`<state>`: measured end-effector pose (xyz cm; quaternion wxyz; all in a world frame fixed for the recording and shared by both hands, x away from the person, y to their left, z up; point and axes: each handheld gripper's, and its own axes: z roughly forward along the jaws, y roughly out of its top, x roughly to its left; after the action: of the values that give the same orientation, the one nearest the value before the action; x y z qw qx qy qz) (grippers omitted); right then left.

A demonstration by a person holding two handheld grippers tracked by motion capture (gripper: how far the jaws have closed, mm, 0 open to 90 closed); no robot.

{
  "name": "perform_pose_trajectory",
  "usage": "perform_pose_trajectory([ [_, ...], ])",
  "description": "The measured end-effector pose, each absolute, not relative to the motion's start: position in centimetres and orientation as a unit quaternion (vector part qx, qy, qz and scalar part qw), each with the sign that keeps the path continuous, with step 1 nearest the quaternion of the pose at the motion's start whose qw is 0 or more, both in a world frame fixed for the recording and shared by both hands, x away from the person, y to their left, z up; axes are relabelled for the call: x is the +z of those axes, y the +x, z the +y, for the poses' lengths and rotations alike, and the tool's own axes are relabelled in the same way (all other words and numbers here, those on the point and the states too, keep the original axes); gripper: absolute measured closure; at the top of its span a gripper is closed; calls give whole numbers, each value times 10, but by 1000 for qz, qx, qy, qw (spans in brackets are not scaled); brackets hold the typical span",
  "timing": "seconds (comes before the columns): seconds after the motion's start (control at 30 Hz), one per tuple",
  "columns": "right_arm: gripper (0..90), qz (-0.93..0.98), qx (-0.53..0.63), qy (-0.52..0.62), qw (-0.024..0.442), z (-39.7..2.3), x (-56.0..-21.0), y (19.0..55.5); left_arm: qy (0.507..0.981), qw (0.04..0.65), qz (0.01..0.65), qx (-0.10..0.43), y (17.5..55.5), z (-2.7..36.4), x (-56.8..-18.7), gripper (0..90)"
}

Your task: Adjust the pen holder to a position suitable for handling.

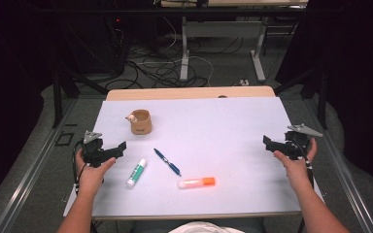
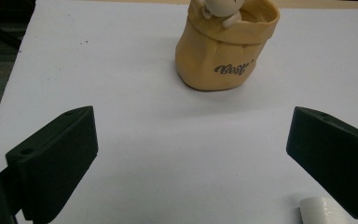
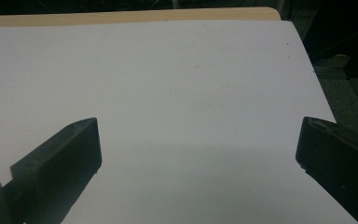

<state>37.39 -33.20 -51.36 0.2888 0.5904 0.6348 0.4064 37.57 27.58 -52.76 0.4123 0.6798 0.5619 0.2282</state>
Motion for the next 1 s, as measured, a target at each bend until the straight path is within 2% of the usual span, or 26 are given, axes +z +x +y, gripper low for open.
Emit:
perform_pose_trajectory([
  [0.17, 5, 644, 408, 576, 294, -329, -514, 373, 681, 420, 552, 233, 378, 274, -523, 23],
  [0.53, 46, 658, 407, 563, 290, -318, -517, 371, 716, 395, 518, 250, 384, 258, -514, 25],
  [0.57, 61, 659, 406, 564, 287, -317, -517, 371, 720, 389, 515, 255, 386, 255, -513, 61],
  [0.63, 64, 662, 405, 561, 289, -318, -517, 371, 718, 389, 514, 262, 387, 254, -512, 72],
  [0.67, 65, 662, 406, 560, 287, -316, -517, 371, 720, 387, 513, 263, 389, 253, -510, 110],
  [0.8, 71, 661, 409, 559, 288, -315, -516, 370, 715, 394, 509, 271, 394, 251, -502, 164],
  [0.97, 84, 661, 412, 557, 289, -315, -516, 370, 711, 399, 510, 275, 408, 253, -497, 308],
  [1.0, 84, 661, 412, 557, 289, -315, -516, 370, 712, 397, 511, 271, 411, 254, -495, 308],
])
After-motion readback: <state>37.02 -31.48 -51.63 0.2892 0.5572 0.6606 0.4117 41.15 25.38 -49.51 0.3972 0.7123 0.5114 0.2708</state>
